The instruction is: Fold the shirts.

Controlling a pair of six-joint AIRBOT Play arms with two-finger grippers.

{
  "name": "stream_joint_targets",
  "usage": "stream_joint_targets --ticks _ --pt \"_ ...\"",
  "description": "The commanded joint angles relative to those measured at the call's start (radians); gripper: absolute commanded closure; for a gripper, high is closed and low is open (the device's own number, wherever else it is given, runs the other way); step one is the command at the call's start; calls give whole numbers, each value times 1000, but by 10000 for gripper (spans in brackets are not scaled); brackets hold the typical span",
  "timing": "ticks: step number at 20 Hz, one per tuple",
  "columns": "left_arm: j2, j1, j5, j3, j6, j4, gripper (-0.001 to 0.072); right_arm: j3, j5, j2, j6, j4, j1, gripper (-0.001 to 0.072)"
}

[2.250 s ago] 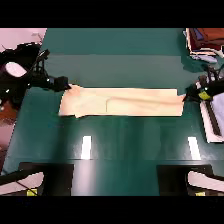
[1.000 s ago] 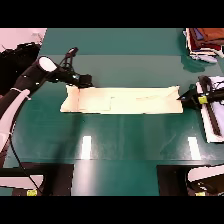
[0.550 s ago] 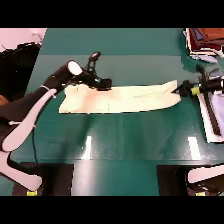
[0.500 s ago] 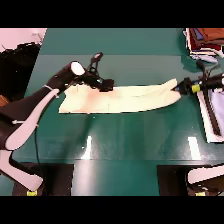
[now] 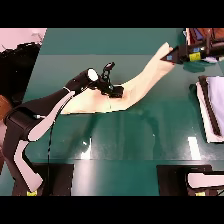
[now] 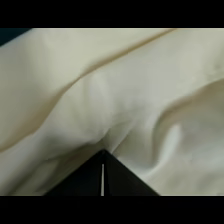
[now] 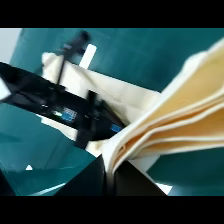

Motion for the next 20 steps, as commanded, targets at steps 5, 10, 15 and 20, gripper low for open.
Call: stream_joint_targets --ticks 5,10,15,20 --pt "-13 -3 -15 5 8 -9 684 114 -63 9 16 3 187 697" --pt "94 83 -31 8 7 16 686 113 -116 9 16 3 269 697" --pt "329 339 -126 8 7 182 684 113 -246 -41 -22 6 439 696" --pt "538 563 -226 8 8 282 684 148 -439 -253 -135 105 682 693"
